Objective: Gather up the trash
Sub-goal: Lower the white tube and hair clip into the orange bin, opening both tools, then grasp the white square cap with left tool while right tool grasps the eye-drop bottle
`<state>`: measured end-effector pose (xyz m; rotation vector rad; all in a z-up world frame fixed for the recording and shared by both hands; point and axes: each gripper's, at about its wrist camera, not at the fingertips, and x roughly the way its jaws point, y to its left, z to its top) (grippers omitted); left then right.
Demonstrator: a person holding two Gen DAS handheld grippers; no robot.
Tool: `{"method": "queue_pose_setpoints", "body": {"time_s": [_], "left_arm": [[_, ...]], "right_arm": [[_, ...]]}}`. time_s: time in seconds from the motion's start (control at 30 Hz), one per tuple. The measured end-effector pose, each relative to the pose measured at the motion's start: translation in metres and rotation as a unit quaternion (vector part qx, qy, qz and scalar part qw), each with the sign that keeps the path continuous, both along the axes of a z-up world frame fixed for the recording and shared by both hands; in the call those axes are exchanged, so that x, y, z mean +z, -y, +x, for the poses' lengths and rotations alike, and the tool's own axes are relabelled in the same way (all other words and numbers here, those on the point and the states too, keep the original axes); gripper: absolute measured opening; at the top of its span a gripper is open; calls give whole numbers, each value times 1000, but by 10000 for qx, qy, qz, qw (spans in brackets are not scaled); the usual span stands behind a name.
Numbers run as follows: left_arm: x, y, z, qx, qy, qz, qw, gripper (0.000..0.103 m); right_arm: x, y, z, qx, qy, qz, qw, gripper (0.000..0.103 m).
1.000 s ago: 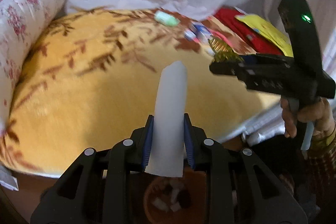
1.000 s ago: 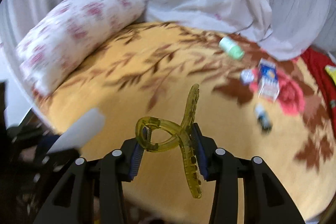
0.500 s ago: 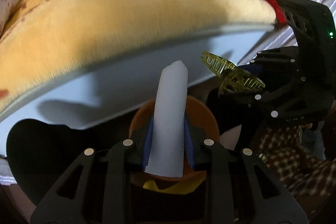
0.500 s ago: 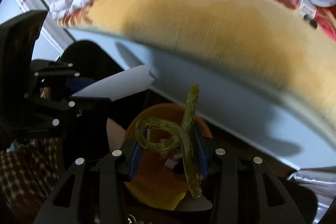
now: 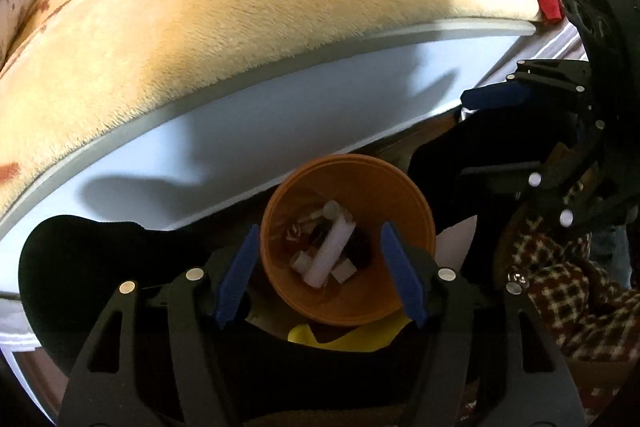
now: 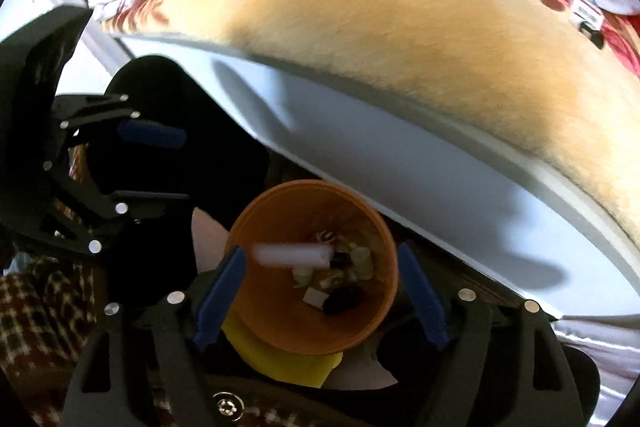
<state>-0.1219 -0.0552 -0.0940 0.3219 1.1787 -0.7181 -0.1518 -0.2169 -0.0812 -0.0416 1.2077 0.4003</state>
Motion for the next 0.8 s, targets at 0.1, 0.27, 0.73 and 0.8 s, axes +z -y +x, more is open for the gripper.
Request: {"method": "queue_pose_setpoints", "body": {"time_s": [0.1, 0.27, 0.73, 0.8], "left_arm": [[8, -1, 0, 43, 144, -108, 9998, 62], [33, 8, 12, 184, 474, -436, 9978, 64], [82, 63, 42, 261, 1074, -1114, 9876, 71], [83, 65, 43, 217, 1107, -1100, 9875, 71]], "right_arm": [[10, 13, 5, -172, 191, 24, 9997, 77], [34, 37, 21, -563, 695, 112, 9959, 77], [72, 161, 166, -2123, 1503, -664, 9633, 74], [62, 176, 198, -2253, 1340, -847, 9613, 72]]}}
